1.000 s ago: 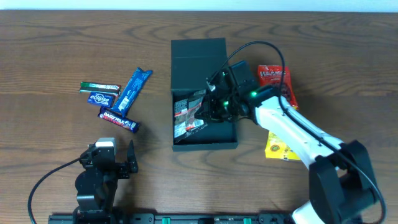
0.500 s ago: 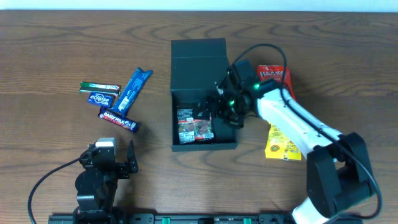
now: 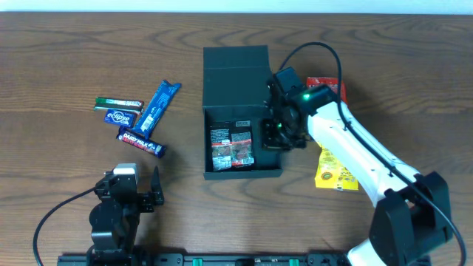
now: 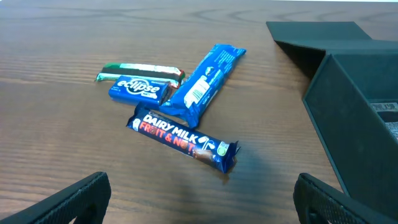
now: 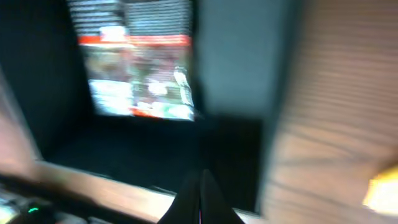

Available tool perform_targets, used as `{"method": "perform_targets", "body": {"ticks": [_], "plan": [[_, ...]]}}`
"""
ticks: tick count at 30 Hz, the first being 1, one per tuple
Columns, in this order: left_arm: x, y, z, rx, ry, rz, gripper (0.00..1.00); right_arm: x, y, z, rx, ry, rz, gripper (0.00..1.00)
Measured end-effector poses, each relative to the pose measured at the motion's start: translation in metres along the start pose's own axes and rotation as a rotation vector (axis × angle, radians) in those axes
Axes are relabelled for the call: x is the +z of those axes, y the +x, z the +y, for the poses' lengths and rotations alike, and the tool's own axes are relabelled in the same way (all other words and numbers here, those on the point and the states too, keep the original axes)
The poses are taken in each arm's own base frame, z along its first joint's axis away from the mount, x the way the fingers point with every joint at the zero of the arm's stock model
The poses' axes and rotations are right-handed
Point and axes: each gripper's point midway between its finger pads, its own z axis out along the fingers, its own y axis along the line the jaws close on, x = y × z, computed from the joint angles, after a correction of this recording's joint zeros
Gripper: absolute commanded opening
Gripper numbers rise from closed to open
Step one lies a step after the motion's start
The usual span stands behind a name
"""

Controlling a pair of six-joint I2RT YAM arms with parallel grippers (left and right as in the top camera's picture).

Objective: Pack container
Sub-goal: 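Carry the jerky packet into the box and release it, then grasp the yellow Hacks bag with the right gripper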

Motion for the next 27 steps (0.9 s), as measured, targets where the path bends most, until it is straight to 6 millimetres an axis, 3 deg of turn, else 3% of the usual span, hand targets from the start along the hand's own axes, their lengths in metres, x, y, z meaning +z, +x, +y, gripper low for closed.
{"method": "perform_targets", "body": {"ticks": [4, 6, 9, 10, 11, 16, 18, 27], "plan": [[0.000, 0.000, 0.000, 0.000, 0.000, 0.000, 0.95, -0.043, -0.023, -0.029, 0.029, 0.129, -0.152, 0.01], [0.000, 0.000, 0.000, 0.000, 0.000, 0.000, 0.95, -0.070, -0.028, -0.054, 0.072, 0.208, -0.225, 0.01], [0.000, 0.000, 0.000, 0.000, 0.000, 0.000, 0.95, -0.088, -0.024, -0.102, 0.165, 0.336, -0.237, 0.01], [0.000, 0.000, 0.000, 0.000, 0.000, 0.000, 0.95, -0.084, -0.022, -0.117, 0.196, 0.372, -0.222, 0.12], [0.000, 0.000, 0.000, 0.000, 0.000, 0.000, 0.95, -0.077, -0.019, -0.130, 0.217, 0.399, -0.197, 0.42], [0.000, 0.000, 0.000, 0.000, 0.000, 0.000, 0.95, -0.029, -0.001, -0.159, 0.249, 0.475, -0.080, 0.93], [0.000, 0.000, 0.000, 0.000, 0.000, 0.000, 0.95, -0.016, 0.001, -0.164, 0.250, 0.488, -0.067, 0.97], [0.000, 0.000, 0.000, 0.000, 0.000, 0.000, 0.95, 0.025, 0.001, -0.182, 0.244, 0.537, -0.042, 0.95]]}}
